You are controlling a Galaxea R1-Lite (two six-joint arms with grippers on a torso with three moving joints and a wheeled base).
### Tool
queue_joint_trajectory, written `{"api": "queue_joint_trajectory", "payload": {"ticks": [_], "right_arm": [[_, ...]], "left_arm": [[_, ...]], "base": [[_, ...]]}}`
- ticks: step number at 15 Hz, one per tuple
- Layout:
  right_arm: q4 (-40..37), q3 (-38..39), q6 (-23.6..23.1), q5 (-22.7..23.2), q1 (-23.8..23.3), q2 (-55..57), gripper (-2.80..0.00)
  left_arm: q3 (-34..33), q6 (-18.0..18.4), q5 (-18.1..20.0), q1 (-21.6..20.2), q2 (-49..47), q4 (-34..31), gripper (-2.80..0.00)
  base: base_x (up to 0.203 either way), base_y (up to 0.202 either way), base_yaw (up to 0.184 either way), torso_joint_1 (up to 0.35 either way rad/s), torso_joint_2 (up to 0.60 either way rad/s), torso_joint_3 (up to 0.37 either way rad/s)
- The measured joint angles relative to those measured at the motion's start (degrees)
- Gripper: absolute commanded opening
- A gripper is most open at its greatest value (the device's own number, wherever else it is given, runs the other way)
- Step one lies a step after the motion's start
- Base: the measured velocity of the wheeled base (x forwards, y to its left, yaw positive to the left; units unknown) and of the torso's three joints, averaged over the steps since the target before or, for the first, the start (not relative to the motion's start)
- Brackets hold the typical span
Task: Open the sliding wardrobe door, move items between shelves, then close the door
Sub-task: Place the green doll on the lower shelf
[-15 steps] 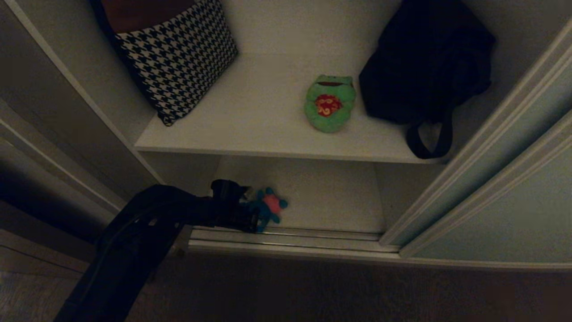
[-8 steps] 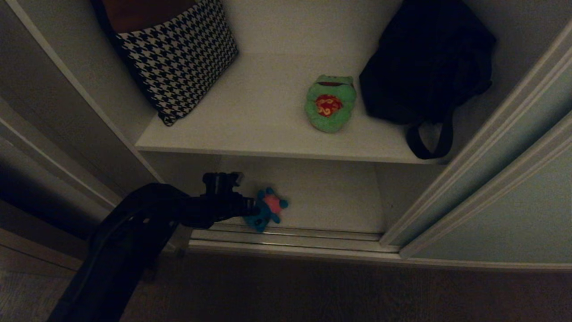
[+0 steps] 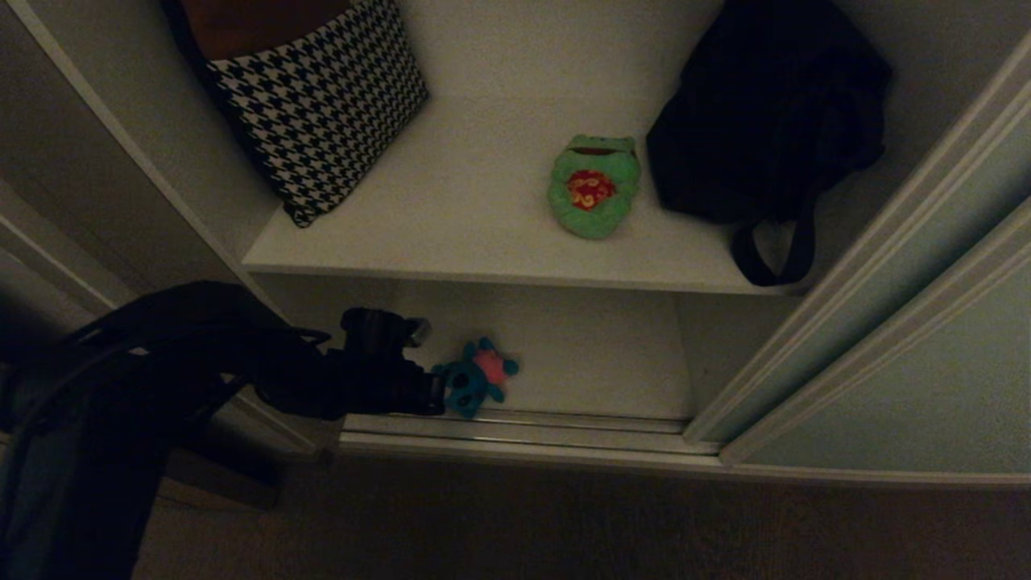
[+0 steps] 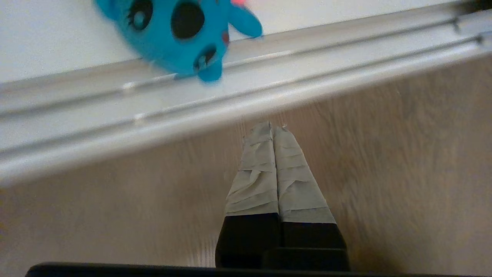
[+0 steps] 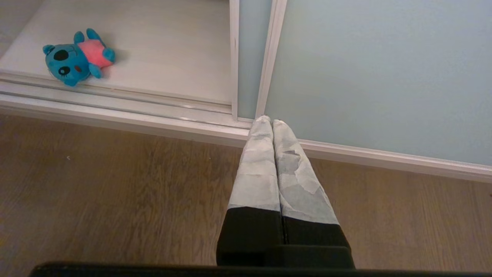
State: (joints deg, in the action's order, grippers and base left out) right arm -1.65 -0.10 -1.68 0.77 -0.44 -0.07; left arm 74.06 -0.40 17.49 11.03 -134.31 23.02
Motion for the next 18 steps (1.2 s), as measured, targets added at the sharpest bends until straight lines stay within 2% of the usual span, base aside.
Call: {"api": "queue_joint_trajectory", "payload": {"ticks": [4, 7, 10, 12, 15, 18], "right_arm": [[0.0, 0.0, -0.01, -0.01, 0.0, 0.0, -2.8], [0.0, 0.0, -0.04, 0.0, 0.0, 0.0, -2.8], [0.0, 0.0, -0.02, 0.0, 0.0, 0.0, -2.8], [0.0, 0.0, -0.07, -0.02, 0.0, 0.0, -2.8], [0.0, 0.0, -0.05, 0.0, 0.0, 0.0, -2.8], [-0.02, 0.0, -0.02, -0.01, 0.0, 0.0, -2.8]], "left_arm": [[-16.61, 0.16, -3.28, 0.73, 17.18, 0.19, -2.8], [-26.81, 0.07, -4.26, 1.0, 31.77, -0.45, -2.8], [-35.08, 1.3, -4.29, 1.83, 45.88, -5.02, -2.8], [-39.56, 4.2, -3.87, 2.85, 53.69, -10.22, -2.8], [-41.1, 5.66, -2.52, 3.67, 63.24, -13.78, -2.8], [-34.31, 5.74, -1.51, 5.11, 69.19, -18.52, -2.8]], "base": [[0.0, 0.0, 0.0, 0.0, 0.0, 0.0], [0.0, 0.0, 0.0, 0.0, 0.0, 0.0], [0.0, 0.0, 0.0, 0.0, 0.0, 0.0], [0.0, 0.0, 0.0, 0.0, 0.0, 0.0], [0.0, 0.0, 0.0, 0.0, 0.0, 0.0], [0.0, 0.0, 0.0, 0.0, 0.0, 0.0]]}}
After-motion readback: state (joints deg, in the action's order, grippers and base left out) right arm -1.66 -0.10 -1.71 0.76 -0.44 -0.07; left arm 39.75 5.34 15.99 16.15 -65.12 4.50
